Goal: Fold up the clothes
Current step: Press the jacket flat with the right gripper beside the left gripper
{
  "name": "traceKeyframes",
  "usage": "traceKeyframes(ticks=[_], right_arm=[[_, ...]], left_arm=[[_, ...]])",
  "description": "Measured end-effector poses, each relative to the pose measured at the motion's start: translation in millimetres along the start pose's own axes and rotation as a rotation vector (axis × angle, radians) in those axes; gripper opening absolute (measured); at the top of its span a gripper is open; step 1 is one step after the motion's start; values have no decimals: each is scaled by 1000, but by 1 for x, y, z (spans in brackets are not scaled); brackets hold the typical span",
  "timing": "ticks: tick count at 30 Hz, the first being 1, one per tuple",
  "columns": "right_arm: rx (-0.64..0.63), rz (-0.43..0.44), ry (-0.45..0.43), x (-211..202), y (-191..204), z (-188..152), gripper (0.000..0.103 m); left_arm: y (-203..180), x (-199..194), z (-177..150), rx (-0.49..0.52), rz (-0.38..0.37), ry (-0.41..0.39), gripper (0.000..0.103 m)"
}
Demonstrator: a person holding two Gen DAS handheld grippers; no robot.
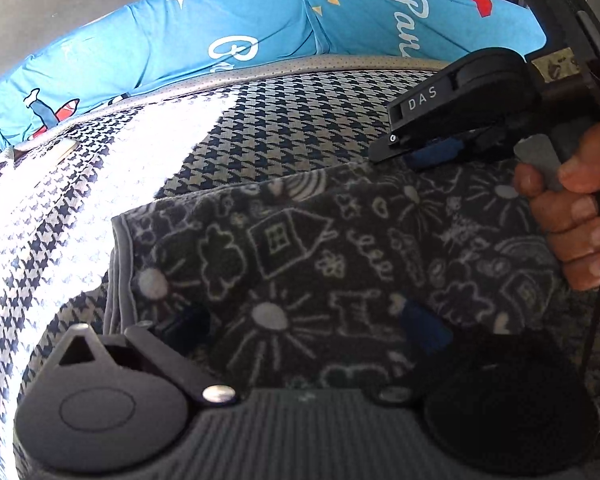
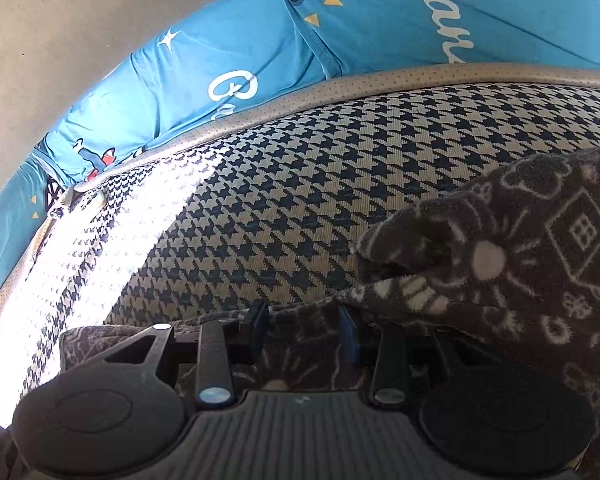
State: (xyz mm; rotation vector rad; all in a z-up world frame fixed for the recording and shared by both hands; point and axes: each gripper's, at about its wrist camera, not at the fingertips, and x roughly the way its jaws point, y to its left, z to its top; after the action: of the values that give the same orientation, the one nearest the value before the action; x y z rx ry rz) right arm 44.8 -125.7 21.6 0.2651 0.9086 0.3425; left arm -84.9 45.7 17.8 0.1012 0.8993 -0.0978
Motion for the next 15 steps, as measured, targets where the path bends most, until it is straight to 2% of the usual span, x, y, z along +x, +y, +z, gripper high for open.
traceKeyframes(ticks=[8, 15], right_arm=[[141, 96, -30, -29, -13, -1, 38], [170, 124, -24, -56, -8, -24, 38]], left_arm=[[6, -2, 1, -33, -20, -12, 103], [10, -6, -3, -57, -20, -39, 103]])
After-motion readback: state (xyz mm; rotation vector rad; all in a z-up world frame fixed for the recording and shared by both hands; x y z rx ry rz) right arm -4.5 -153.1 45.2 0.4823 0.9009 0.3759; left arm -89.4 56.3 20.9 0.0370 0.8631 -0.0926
